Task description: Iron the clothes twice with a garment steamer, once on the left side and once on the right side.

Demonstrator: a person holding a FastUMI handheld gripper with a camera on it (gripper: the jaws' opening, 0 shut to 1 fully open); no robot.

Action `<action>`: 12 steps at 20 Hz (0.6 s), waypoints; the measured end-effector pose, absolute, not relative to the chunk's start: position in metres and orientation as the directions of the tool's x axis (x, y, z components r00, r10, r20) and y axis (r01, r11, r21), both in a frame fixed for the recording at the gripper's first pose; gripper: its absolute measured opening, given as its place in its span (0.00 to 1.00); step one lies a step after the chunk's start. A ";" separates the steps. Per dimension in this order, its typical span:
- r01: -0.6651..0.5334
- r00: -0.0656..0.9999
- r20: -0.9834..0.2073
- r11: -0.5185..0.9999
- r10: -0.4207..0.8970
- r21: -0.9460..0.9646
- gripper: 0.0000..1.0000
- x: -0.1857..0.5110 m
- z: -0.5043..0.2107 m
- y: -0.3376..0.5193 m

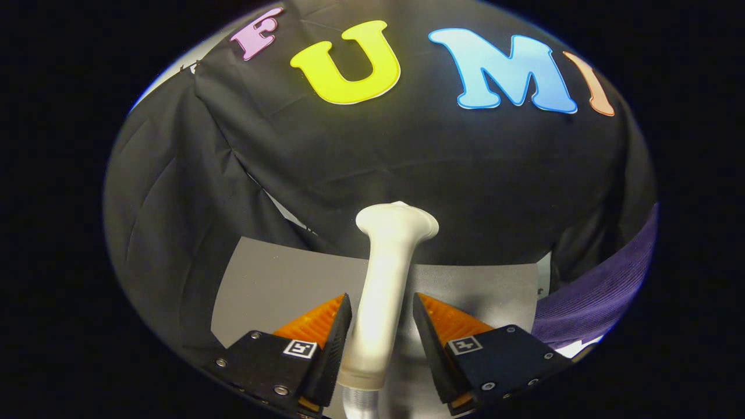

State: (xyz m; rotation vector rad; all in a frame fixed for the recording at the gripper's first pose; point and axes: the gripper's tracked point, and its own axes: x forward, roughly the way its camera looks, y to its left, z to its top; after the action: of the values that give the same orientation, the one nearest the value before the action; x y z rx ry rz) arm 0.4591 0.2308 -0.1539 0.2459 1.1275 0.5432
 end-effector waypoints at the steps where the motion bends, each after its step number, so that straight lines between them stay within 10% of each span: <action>1: -0.280 0.306 -0.783 0.837 0.541 0.469 0.64 0.458 -0.156 0.234; 12: -0.225 0.295 -0.681 0.741 0.671 0.633 0.38 0.447 -0.144 0.237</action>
State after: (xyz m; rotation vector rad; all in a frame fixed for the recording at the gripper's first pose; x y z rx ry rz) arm 0.4469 0.2368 -0.1435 0.4647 1.1233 0.6251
